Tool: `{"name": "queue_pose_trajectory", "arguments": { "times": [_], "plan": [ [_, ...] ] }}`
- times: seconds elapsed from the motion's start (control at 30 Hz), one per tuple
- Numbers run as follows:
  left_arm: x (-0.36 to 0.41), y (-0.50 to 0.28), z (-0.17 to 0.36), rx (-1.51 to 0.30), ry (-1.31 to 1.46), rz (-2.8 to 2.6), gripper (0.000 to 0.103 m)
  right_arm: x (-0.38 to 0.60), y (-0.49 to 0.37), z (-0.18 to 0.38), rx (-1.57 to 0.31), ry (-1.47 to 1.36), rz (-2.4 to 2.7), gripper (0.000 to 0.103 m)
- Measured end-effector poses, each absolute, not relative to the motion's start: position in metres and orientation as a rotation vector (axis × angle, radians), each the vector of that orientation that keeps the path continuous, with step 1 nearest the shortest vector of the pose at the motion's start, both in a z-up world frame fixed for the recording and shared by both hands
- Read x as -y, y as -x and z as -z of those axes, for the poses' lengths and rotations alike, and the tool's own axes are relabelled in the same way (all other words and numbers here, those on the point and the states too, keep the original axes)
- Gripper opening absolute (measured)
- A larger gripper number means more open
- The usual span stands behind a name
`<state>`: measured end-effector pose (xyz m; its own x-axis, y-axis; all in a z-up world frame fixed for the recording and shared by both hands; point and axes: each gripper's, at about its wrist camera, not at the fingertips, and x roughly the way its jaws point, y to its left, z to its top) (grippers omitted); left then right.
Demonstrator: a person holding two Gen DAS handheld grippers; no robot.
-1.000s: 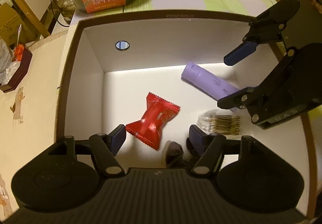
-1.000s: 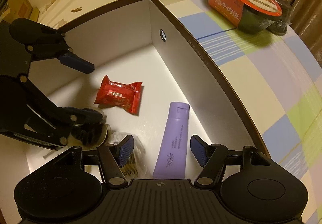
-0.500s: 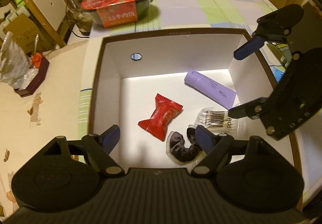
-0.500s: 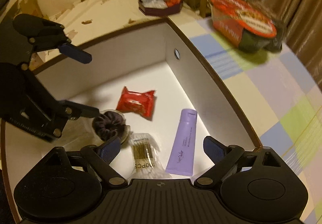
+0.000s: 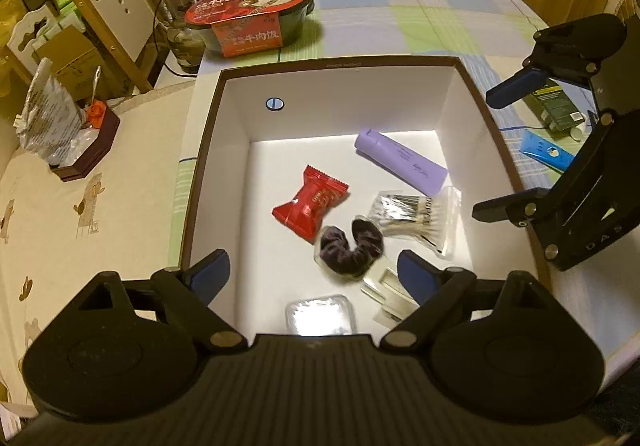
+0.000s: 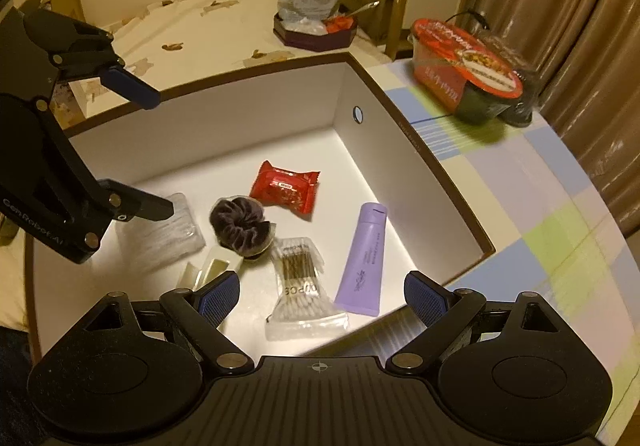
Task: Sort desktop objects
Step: 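Withdraw both tools from the box back over the table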
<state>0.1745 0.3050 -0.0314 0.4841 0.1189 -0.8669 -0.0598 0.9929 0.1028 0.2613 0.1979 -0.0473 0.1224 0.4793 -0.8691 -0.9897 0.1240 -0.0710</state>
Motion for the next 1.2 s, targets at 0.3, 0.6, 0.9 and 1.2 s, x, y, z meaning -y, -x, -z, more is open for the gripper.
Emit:
{"name": "queue_pose_trajectory", "arguments": {
  "times": [0.3,0.6,0.9,1.2],
  "plan": [
    [-0.278,-0.144,0.018,-1.048,-0.091,-0.164,0.09,-0.17,-0.246,0.033,-0.803,0.735,-1.273,0.092],
    [-0.251,-0.116,0.003,-1.025,-0.073,-0.22,0.092,-0.136,-0.236,0.021,-0.775,0.711,-1.289,0.092],
    [-0.218,-0.093,-0.004,-1.015,-0.061,-0.261,0.095,-0.101,-0.229,0.02,-0.777,0.697,-1.31,0.092],
    [-0.184,-0.077,-0.003,-1.013,-0.032,-0.297,0.095,-0.069,-0.227,0.022,-0.781,0.702,-1.34,0.092]
  ]
}}
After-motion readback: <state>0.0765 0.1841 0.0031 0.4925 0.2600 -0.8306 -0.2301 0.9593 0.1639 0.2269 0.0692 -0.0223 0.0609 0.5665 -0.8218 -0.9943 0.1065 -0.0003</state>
